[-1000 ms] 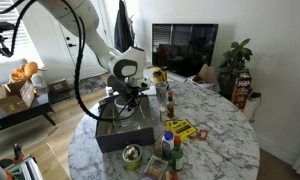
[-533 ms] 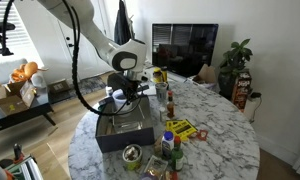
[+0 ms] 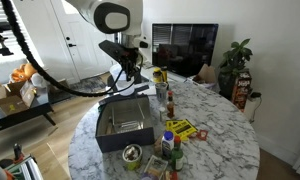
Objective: Remove the clear cup from the box and place it on the table.
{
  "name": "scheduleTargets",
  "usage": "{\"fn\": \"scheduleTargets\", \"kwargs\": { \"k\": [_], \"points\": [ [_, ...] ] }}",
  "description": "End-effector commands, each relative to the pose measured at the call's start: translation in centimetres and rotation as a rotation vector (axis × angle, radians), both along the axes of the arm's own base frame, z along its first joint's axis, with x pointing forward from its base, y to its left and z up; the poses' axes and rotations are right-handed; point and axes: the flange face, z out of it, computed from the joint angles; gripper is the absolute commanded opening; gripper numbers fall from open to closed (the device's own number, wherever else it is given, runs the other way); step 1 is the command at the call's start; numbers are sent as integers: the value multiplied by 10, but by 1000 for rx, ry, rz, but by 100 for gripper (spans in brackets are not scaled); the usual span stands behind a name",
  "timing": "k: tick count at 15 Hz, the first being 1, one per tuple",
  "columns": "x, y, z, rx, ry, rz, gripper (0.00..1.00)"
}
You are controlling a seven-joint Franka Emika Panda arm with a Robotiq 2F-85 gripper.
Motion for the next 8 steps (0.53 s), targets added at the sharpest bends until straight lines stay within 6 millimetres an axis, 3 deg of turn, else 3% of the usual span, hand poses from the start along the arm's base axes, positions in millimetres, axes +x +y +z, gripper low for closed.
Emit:
{"fn": "scheduleTargets", "kwargs": {
  "k": [1,2,3,6,8],
  "points": [
    [-6,-2,12,1,-12,-2,3],
    [0,-3,10,38,-17,-37,1],
    [14,-17,14,35,-74,-147,1],
    [39,-76,47,48,-147,-284,1],
    [53,-115,56,37,-203,-384,1]
  ]
}}
